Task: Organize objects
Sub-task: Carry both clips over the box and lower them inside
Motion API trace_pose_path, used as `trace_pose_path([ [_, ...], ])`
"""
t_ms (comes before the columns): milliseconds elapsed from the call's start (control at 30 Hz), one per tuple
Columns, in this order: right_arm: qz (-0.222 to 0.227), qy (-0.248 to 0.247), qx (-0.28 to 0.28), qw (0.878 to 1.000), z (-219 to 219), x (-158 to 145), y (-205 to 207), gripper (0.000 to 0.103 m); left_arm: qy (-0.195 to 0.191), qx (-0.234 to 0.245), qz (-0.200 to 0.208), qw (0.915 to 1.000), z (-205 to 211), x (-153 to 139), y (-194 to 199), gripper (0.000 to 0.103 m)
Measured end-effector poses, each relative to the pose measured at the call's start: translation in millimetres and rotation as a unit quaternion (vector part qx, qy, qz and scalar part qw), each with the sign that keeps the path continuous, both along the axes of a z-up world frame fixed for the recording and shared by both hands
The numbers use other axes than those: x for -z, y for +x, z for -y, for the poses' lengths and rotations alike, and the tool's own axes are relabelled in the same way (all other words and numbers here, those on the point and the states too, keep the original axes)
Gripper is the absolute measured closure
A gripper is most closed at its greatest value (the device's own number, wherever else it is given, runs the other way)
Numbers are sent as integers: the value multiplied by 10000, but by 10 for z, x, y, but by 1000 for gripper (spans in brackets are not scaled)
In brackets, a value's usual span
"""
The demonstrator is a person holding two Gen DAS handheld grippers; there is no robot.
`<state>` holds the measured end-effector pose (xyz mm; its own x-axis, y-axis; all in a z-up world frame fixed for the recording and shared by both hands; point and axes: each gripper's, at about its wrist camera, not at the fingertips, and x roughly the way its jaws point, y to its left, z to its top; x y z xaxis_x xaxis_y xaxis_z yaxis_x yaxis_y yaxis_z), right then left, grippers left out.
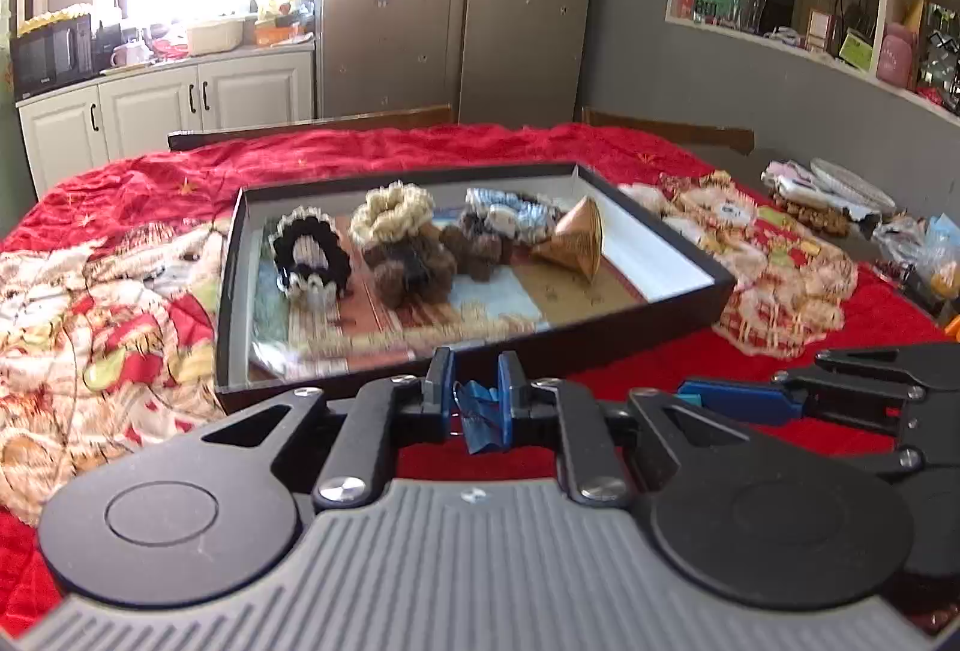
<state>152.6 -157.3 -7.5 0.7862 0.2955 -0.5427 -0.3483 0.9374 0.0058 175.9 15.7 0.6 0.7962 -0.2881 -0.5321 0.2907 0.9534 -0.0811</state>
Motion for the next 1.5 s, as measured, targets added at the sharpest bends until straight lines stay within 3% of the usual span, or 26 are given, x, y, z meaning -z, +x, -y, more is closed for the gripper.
trace_pose_path([
  [233, 218, 16, 9, 9998, 39, -240, 231, 77, 55, -196, 105, 9997, -97, -166, 206, 86],
  [467, 236, 100, -17, 9997, -18, -341, 599, 77, 115, -348, -7, 9993, -109, -142, 530, 86],
  [900, -21, 197, 29, 9998, -130, -172, 1236, 76, 75, -522, -180, 9984, -128, 63, 874, 85],
  [1500, -345, -24, -51, 9994, -256, 176, 1483, 76, 308, -509, -357, 9976, -98, 352, 1042, 85],
])
